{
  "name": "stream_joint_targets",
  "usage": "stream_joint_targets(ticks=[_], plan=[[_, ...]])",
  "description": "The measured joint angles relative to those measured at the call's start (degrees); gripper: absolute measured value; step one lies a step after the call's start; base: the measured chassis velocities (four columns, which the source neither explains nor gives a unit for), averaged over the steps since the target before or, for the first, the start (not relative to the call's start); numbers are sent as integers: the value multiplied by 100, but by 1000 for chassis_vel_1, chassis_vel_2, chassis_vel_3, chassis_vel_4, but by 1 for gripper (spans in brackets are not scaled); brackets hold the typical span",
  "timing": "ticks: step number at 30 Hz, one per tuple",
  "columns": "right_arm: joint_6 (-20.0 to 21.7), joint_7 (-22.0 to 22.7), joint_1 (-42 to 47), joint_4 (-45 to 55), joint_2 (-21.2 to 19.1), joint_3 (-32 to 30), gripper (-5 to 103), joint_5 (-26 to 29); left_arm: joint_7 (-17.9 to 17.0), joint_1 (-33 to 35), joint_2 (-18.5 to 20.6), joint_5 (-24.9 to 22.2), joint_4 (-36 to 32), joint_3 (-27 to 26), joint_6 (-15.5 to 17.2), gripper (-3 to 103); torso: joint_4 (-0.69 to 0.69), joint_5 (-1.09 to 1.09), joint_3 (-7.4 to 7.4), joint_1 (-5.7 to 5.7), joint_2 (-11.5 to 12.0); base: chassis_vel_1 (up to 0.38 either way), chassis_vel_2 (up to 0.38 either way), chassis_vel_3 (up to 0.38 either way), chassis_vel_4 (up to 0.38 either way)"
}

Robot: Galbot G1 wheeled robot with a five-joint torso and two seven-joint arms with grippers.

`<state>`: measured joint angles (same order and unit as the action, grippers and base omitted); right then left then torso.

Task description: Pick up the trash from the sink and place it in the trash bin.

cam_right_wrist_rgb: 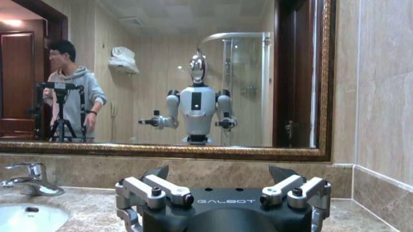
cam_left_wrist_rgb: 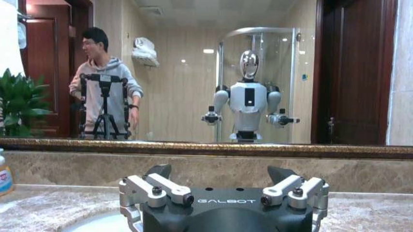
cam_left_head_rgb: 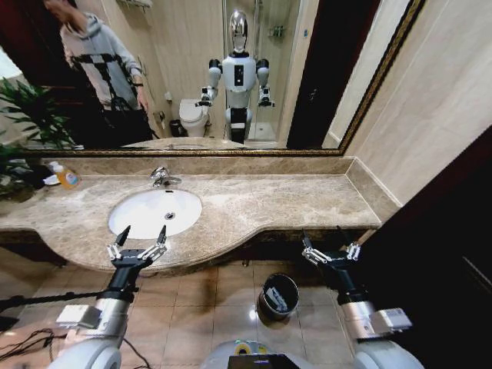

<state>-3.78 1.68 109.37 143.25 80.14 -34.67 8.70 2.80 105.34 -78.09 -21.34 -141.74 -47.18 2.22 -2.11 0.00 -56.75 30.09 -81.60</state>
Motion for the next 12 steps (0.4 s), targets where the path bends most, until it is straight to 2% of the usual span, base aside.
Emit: stream_joint_targets(ticks=[12], plan=[[0,1,0,-1,0,0,100,3,0,0,0,0,0,0,0,100,0,0,0,0,0,0,0,0,0]])
